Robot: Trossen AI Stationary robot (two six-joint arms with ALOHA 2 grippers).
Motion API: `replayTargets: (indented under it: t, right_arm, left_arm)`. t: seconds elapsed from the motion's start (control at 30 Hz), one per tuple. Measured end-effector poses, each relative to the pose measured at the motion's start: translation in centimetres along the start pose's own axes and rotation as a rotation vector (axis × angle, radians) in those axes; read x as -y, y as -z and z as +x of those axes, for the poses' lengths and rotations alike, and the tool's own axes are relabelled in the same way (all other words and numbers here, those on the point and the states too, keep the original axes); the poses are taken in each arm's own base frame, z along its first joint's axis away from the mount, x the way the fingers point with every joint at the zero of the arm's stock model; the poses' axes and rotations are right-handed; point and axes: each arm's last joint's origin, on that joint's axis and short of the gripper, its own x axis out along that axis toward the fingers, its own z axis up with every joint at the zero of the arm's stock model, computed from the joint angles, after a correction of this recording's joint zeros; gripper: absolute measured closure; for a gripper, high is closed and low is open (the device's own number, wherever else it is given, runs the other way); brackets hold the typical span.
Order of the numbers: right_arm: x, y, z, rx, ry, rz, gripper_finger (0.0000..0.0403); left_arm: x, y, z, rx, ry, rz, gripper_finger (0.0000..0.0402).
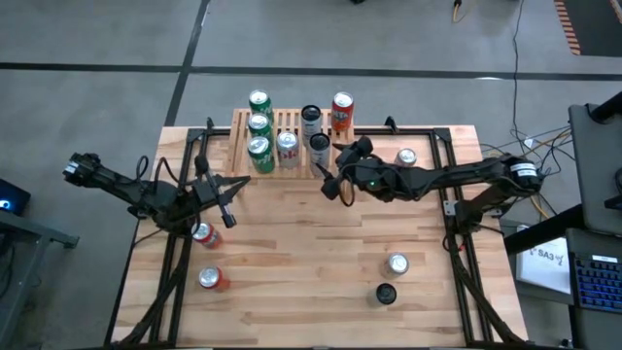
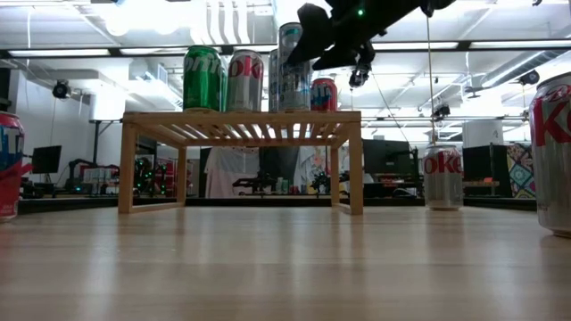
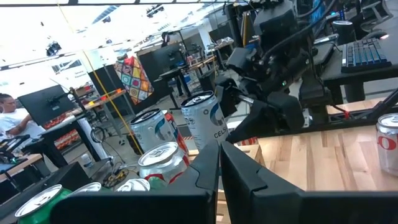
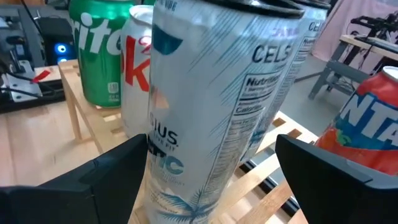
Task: Place canned beverage on shelf
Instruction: Put the top right blue soda can on the shelf
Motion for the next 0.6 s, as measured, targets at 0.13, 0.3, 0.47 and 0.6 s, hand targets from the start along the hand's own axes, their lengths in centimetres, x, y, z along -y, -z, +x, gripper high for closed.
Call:
replayTargets:
  t: [0.13, 0.3, 0.47, 0.6]
  right_arm:
    - [0.1, 0.0, 0.3, 0.006, -0.001, 0.004, 0.0060]
    - [0.1, -0.3, 0.3, 0.037, -0.026, 0.021, 0.0060]
    - [0.0, -0.2, 0.7, 0.045, -0.052, 0.025, 0.0060]
    - [-0.3, 0.3, 1.5, 0.040, -0.059, 0.011, 0.0061]
  left_arm:
    - [0.0, 0.0, 0.0, 0.000, 0.000, 0.000, 0.0401]
    - [0.0, 0.0, 0.0, 0.000, 0.001, 0.000, 0.0401]
    - [0.0, 0.0, 0.0, 0.001, 0.000, -0.001, 0.0401]
    - [0.0, 0.0, 0.0, 0.002, 0.002, 0.000, 0.0401]
